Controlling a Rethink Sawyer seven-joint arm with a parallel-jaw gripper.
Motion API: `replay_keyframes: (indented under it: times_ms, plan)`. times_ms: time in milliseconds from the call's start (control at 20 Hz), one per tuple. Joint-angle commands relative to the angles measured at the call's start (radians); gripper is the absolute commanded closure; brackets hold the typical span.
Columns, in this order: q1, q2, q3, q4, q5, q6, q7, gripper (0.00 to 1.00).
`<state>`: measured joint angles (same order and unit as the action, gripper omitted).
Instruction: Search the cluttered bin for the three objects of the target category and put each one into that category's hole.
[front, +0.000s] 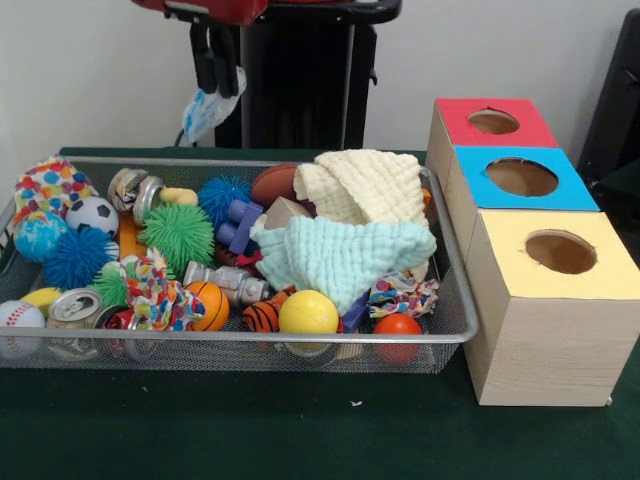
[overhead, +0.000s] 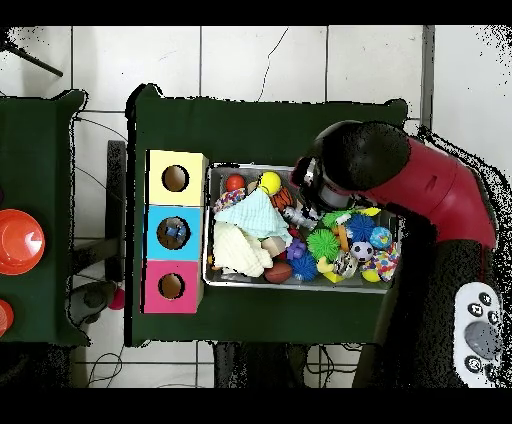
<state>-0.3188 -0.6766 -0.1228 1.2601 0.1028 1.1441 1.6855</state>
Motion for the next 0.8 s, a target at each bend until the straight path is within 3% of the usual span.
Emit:
replay_keyframes:
  times_ms: [50, 800]
  plan:
    - [0.008, 0.03, 0.101, 0.012, 0.102, 0.065, 0.205, 1.0]
    - [0.154, 0.052, 0.041, 0.058, 0.175, -0.05, 0.346, 1.0]
